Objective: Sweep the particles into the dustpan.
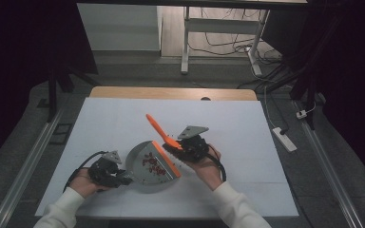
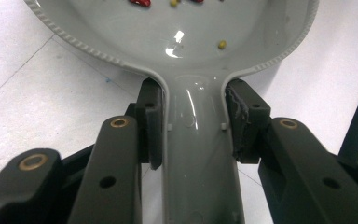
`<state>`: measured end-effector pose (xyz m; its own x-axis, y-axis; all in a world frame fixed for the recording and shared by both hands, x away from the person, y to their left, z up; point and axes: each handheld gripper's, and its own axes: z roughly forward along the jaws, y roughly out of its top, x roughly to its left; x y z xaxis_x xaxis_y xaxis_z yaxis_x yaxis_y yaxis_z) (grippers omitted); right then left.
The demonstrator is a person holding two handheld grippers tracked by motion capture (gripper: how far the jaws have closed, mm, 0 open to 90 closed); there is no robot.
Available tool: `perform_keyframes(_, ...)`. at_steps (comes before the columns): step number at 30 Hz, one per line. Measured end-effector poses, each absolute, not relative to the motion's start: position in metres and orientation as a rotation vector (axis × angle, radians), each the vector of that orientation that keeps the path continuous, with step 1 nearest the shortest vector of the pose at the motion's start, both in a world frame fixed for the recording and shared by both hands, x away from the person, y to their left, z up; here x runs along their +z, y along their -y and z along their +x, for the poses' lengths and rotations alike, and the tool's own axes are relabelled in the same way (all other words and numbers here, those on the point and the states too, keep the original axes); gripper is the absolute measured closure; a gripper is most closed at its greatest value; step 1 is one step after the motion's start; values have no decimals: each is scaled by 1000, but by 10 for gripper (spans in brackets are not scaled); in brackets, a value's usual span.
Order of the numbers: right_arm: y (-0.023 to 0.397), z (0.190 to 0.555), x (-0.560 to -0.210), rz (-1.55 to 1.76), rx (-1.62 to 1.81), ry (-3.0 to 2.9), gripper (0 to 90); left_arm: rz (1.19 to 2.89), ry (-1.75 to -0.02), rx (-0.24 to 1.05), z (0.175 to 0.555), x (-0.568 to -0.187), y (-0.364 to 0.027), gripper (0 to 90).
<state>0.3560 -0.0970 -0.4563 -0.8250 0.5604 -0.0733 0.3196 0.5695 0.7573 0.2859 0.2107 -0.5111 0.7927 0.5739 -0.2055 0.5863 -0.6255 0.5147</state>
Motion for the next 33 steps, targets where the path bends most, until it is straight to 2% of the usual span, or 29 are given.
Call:
perform_keyframes(8, 119, 376, -473, 855, 1002, -2495, 703, 2404, -861, -27, 286, -511, -211, 622)
perform_keyframes(17, 105, 342, -488, 804, 1052, -2533, 698, 2406, -859, -25, 286, -511, -210, 623)
perform_keyframes(27, 90, 327, -481, 725, 1243, -2578, 703, 2409, -856, -27, 286, -512, -209, 622)
perform_keyframes(33, 103, 340, -466, 739, 1267, -2454, 703, 2407, -858, -22, 286, -512, -209, 622)
